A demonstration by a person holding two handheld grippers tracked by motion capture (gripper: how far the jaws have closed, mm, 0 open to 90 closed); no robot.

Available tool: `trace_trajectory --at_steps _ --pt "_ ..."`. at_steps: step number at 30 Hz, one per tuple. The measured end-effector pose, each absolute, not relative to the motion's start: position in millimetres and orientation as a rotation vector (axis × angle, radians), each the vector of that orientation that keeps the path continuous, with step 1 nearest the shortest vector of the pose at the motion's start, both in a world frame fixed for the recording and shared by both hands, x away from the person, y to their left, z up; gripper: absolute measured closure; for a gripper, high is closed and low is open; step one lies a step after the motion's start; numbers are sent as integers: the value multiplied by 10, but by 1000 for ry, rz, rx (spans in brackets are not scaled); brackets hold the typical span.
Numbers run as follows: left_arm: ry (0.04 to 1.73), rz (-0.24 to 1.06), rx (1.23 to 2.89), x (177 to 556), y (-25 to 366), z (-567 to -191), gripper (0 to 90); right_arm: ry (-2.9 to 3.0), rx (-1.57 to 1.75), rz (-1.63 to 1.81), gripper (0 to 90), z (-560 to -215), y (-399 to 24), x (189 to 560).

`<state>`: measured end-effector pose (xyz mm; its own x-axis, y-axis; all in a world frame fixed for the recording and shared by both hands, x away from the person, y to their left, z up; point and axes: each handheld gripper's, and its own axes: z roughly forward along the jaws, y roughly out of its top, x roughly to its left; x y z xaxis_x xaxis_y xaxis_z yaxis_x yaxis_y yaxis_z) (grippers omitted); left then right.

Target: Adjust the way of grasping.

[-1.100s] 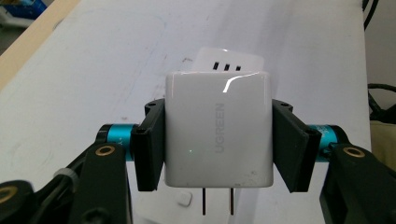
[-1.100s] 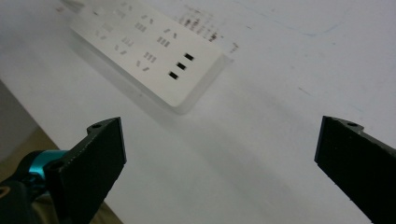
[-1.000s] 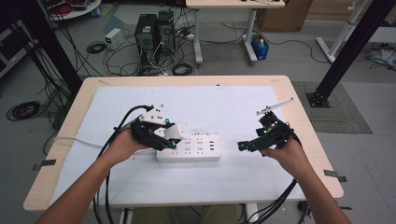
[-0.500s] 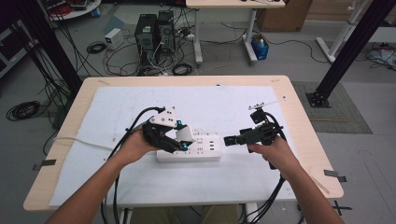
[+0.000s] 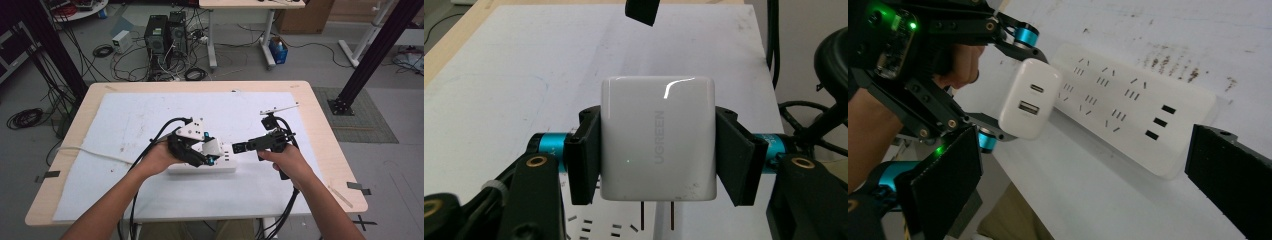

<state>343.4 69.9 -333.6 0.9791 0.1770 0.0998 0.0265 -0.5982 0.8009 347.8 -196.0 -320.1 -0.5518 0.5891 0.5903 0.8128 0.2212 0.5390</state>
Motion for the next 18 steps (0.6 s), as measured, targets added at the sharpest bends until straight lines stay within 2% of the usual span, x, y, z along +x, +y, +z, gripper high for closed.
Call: trace_trajectory --at_steps 18 --pt "106 214 2170 3450 544 -3386 426 -2133 -1349 -1199 41 -3225 -1809 3566"
